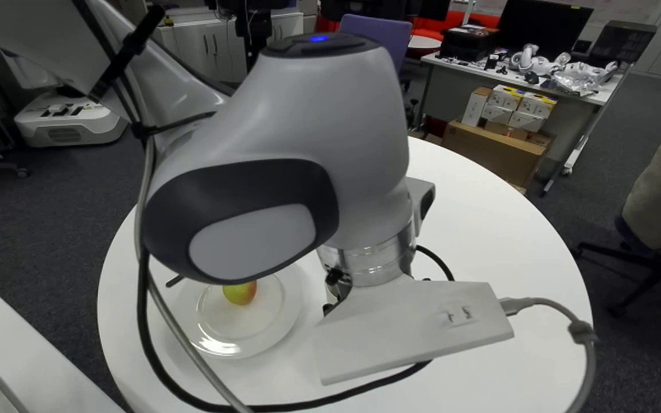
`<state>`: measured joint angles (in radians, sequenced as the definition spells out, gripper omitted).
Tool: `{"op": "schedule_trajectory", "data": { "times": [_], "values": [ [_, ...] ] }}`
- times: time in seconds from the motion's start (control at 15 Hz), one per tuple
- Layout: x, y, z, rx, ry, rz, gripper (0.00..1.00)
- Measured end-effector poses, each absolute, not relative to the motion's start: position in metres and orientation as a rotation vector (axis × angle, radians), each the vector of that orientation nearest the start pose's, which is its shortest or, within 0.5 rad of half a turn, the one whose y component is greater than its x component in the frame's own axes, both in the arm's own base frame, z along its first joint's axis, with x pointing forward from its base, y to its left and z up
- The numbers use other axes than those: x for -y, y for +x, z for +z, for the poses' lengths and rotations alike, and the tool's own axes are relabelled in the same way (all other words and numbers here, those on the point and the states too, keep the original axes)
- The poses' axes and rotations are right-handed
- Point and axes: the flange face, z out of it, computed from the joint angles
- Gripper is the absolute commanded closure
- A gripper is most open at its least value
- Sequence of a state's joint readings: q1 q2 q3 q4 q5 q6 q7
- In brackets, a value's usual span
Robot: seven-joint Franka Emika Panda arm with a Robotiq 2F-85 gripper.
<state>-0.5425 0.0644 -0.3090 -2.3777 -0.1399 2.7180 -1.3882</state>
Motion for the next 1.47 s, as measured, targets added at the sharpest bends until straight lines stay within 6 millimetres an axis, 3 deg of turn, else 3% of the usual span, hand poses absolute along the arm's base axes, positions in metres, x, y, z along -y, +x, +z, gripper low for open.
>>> {"op": "schedule_trajectory", "data": {
  "times": [1.07,1.47],
  "values": [
    [0.338,0.341,0.316,1.295,-3.141,-0.033,0.97],
    [0.324,0.340,0.304,1.123,-3.102,-0.091,0.97]
  ]
}}
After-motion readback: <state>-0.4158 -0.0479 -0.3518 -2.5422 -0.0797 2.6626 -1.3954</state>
